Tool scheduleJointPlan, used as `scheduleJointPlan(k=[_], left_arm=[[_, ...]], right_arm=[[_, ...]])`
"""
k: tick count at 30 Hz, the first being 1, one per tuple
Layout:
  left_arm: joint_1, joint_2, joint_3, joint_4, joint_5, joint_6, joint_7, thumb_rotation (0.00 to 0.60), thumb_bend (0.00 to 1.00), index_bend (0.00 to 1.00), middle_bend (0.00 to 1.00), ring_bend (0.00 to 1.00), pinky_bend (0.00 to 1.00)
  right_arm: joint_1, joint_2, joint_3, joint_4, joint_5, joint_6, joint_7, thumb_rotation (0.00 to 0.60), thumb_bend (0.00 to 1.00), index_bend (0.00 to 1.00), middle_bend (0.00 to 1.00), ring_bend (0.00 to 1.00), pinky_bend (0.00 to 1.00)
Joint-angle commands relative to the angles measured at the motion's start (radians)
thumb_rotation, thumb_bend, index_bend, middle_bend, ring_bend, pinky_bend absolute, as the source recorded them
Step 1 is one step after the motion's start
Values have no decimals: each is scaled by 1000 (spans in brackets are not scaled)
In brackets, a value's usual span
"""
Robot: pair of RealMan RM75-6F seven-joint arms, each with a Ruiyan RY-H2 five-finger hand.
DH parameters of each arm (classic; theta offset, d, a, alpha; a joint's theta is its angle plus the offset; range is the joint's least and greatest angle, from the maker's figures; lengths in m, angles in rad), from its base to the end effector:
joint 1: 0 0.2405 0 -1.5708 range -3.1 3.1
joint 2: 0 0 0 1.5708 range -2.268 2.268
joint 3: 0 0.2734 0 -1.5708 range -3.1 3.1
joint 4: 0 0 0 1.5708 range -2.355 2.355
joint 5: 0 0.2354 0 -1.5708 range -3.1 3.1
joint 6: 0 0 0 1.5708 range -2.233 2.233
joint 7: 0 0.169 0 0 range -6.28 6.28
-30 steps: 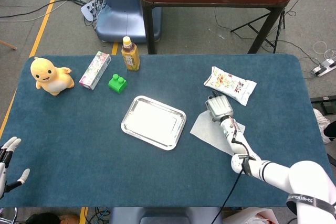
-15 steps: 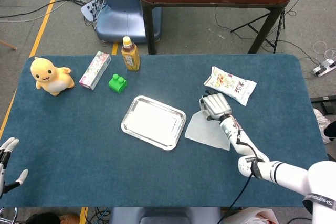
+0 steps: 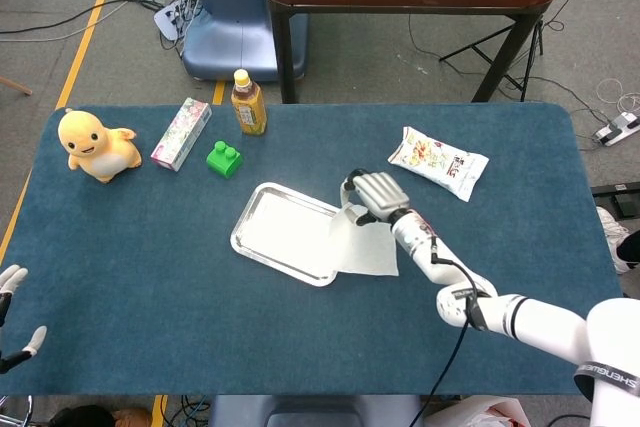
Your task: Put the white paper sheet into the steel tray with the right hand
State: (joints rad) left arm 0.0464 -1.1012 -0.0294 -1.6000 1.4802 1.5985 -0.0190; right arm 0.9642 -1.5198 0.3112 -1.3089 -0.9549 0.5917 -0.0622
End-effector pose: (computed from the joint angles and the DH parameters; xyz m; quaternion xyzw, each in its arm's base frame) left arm -0.3614 0.1584 0.1665 -0.5460 -0.3962 -0.3695 0.6390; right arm -0.1020 -0.4629 -0.0460 0.7257 -0.4815 0.3684 0.3253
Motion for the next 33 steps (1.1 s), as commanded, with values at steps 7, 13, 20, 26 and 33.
scheduleJointPlan(k=[7,13,20,26,33], left_arm=[[10,5,3,8,7,12,-15,600,246,127,115,136,58],[13,7,3,12,11,15,-21,600,246,127,116,136,58],[18,10,4,13,12,20,-26,600,246,127,116,136,58],[18,8,4,13,12,16,-24,600,246,128,116,136,58],[19,5,3,20,7,12,-30,600,246,127,116,136,58]], right_arm=[[96,-80,48,60,106,-68,60,600,459,684,378,178,354],[149,-138,53,113,219,-32,36,600,458,684,378,184,358],[208,-201,46,178,340,1,-17,600,458,684,378,192,362],[255,-270,52,251,440,37,-70,600,457,684,378,197,368],[295,-322,56,317,530,59,-146,600,457,684,378,197,368]])
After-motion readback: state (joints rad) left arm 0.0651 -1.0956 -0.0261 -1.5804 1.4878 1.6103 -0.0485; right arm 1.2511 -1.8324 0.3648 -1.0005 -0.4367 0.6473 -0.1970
